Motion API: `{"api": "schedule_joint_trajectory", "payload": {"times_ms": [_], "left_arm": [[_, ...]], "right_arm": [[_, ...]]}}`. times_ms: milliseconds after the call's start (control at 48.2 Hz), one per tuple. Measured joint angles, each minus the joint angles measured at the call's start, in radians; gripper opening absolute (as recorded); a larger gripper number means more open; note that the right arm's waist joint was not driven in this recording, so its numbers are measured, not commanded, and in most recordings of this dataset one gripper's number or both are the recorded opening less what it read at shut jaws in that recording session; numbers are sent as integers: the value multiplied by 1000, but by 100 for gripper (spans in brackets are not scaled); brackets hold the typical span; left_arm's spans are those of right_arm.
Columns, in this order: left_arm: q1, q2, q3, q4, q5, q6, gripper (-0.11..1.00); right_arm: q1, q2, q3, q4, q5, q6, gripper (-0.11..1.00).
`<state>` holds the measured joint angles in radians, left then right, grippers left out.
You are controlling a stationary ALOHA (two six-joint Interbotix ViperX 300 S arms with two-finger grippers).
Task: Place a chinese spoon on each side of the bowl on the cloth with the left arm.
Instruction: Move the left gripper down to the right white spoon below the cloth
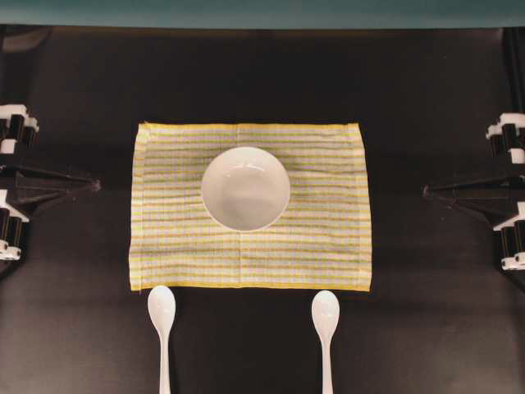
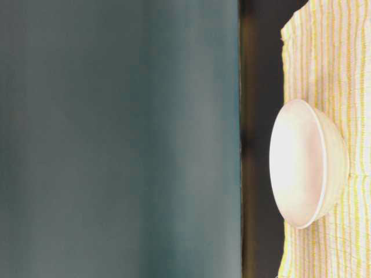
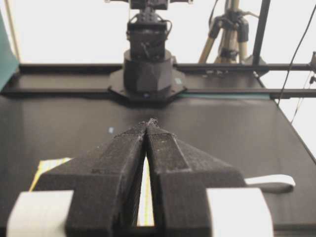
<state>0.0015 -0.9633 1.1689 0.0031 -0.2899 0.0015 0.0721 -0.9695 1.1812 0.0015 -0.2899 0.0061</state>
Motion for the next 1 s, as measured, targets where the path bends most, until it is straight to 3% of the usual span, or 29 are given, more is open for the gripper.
{"api": "schedule_joint_trajectory", "payload": {"times_ms": [62, 187, 332, 664, 789, 996], "left_arm": [[-8, 6, -5, 6, 8, -17, 3], [-92, 167, -63, 34, 75, -140, 1], [-92, 347, -147, 37, 87, -275, 1], [-109, 767, -382, 37, 129, -431, 4], [-109, 916, -482, 37, 172, -445, 22], [-110, 1077, -643, 37, 261, -445, 69]], "right_arm": [[0, 0, 0, 0, 0, -2, 7], [0, 0, 2, 0, 25, -11, -1], [0, 0, 2, 0, 49, -11, -1], [0, -2, 2, 0, 81, -11, -1], [0, -2, 0, 0, 80, -12, -1], [0, -2, 2, 0, 81, -11, -1]]}}
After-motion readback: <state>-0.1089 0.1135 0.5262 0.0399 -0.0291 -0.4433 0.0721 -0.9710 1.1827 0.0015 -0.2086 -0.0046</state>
